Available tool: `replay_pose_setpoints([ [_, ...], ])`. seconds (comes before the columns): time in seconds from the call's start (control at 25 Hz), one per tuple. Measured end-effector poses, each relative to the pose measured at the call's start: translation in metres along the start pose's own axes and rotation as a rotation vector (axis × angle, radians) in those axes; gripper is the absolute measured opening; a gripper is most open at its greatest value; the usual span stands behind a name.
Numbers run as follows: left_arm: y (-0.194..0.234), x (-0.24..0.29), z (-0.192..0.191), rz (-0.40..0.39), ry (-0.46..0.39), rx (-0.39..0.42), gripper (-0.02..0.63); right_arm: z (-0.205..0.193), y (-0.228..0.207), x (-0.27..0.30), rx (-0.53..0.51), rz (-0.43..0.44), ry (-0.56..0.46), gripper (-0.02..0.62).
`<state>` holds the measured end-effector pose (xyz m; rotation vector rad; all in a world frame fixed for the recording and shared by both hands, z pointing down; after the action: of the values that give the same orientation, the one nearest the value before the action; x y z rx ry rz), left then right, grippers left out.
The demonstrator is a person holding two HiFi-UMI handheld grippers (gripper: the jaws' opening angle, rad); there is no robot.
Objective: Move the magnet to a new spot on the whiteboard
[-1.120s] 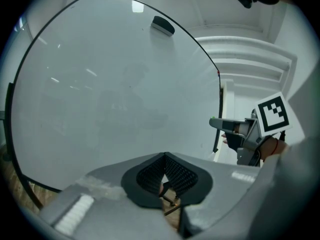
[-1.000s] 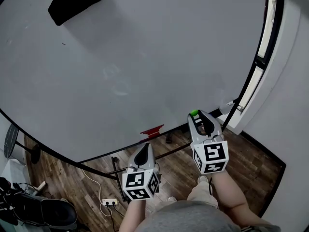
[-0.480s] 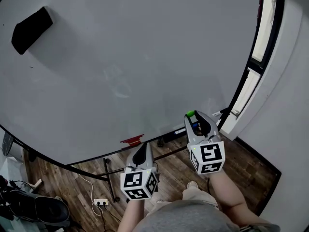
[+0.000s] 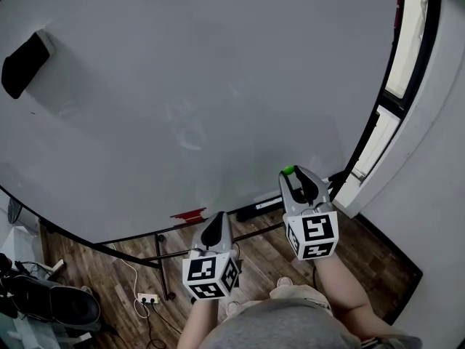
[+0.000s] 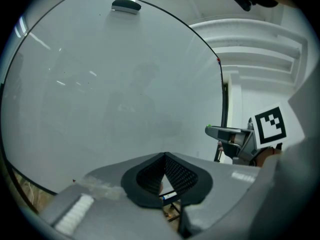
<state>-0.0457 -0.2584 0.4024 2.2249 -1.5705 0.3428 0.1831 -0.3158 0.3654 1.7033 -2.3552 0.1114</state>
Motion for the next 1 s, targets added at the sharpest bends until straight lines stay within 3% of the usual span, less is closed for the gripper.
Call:
replay_pose_setpoints([
  [1.0,-0.027,0.037,0.003,0.115,-0.027,-0.064,0.005,-0.021,-0.051,0.064,-0.050,0.054,0.071,0.123],
])
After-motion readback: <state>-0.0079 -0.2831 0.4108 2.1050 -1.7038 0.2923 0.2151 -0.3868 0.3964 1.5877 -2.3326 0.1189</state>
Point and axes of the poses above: the fingertips, and each gripper's own axes: x forward along the fingers, y to its left, z out of its top, the point moved 10 cm from there along -x, backward along the fingers, and after that the axes turned 13 degrees about y, right-handed, at the moved point
